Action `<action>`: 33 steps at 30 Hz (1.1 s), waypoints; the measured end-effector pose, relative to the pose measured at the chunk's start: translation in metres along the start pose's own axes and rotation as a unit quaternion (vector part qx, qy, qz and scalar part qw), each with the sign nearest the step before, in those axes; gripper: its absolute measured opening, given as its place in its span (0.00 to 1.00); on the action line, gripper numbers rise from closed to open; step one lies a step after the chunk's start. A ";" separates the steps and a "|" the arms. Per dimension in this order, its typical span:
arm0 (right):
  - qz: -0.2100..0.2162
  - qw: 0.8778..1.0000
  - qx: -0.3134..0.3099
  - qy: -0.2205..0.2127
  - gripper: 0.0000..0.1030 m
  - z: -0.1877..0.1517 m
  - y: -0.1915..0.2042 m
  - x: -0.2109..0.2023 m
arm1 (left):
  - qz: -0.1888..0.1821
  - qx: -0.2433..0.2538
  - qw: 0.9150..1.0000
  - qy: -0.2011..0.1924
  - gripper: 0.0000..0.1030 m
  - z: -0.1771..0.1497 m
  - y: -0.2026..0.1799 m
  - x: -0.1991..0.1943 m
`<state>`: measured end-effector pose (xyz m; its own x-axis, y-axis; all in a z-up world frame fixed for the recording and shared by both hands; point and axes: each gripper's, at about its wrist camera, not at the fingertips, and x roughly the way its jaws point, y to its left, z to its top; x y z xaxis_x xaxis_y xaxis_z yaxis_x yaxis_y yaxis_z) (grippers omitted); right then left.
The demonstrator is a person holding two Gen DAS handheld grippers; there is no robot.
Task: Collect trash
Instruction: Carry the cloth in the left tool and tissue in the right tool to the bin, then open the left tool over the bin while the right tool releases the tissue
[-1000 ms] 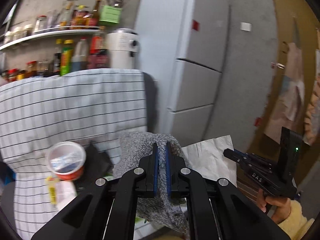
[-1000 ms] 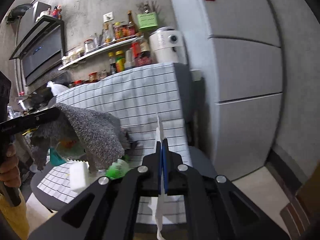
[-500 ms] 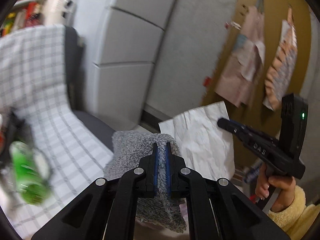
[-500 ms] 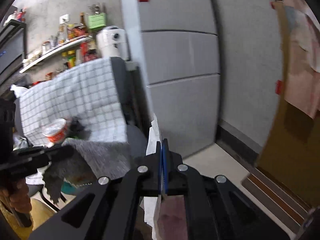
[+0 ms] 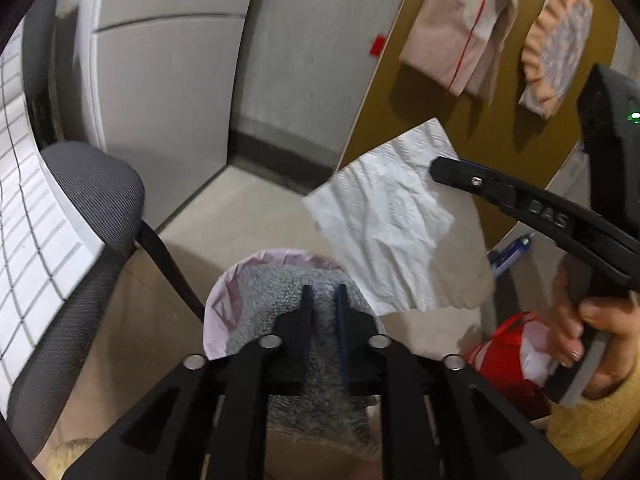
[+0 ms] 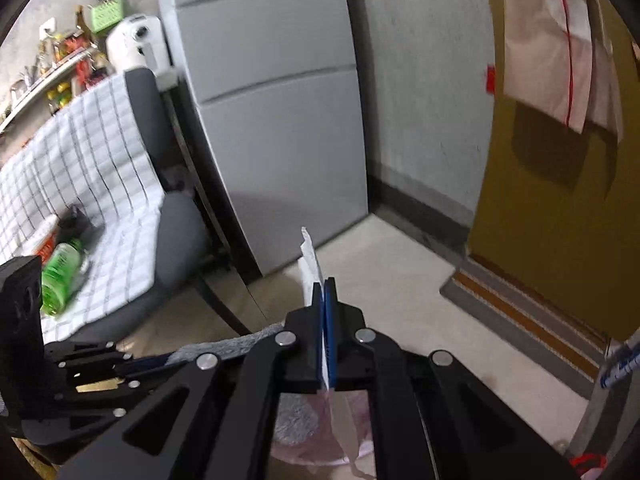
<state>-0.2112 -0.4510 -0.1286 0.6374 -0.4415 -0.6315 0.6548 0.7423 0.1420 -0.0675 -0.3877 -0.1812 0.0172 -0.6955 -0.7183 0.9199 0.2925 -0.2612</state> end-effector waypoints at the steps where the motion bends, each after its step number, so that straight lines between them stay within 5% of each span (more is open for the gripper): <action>1: 0.000 1.000 0.004 0.008 0.02 -0.002 -0.001 0.005 | 0.001 -0.005 1.000 0.006 0.30 0.001 0.003 0.008; 4: 0.001 0.999 0.016 0.033 0.02 -0.013 -0.006 0.022 | 0.001 -0.019 1.000 0.010 0.45 0.003 0.010 0.015; 9: 0.011 0.998 0.022 0.061 0.02 -0.026 -0.004 0.043 | 0.023 -0.030 0.999 -0.007 0.45 0.004 0.022 -0.003; 15: 0.014 0.995 0.021 0.094 0.02 -0.036 0.007 0.069 | 0.097 -0.036 0.994 -0.046 0.45 -0.001 0.040 -0.051; 17: 0.006 0.994 0.023 0.109 0.05 -0.039 0.009 0.077 | 0.125 -0.046 0.989 -0.055 0.45 -0.006 0.050 -0.071; 21: -0.001 0.991 0.032 0.129 0.32 -0.040 0.015 0.083 | 0.158 -0.070 0.982 -0.080 0.45 -0.018 0.069 -0.111; 33: 0.054 0.995 0.003 0.085 0.33 -0.015 0.065 0.054 | 0.263 -0.134 0.950 -0.102 0.47 -0.079 0.121 -0.199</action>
<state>-0.1400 -0.4193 -0.1648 0.6258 -0.2678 -0.7326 0.5893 0.7776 0.2191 0.0090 -0.1623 -0.1210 0.5478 -0.5118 -0.6618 0.6308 0.7723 -0.0751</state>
